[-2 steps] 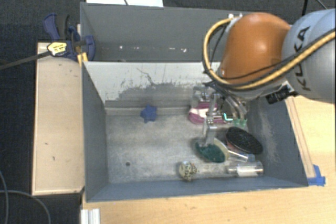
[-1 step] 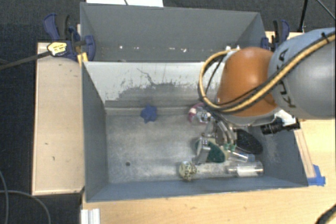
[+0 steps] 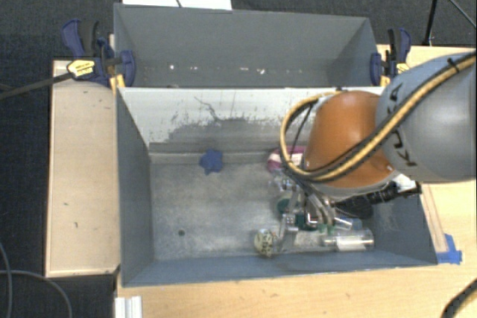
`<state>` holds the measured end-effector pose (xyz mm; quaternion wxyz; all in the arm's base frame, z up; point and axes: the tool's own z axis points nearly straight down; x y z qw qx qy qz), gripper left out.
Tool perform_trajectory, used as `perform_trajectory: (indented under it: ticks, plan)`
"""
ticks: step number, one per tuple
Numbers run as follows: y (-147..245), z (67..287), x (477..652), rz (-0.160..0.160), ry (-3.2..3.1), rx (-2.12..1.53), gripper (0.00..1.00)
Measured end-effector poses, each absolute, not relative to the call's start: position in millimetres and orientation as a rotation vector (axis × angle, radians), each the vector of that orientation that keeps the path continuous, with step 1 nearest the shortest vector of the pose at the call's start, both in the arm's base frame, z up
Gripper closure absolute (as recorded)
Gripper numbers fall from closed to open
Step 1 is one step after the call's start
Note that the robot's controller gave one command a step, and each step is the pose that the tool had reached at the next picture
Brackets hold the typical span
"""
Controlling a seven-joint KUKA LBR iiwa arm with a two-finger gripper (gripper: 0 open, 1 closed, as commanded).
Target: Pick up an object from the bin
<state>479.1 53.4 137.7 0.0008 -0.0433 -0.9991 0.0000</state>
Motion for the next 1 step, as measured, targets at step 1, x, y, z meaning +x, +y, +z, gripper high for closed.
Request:
perform_trajectory:
  ticks: [1]
  plan:
    - [100.2,66.5,491.8,-0.002,-3.132,-0.155,0.00]
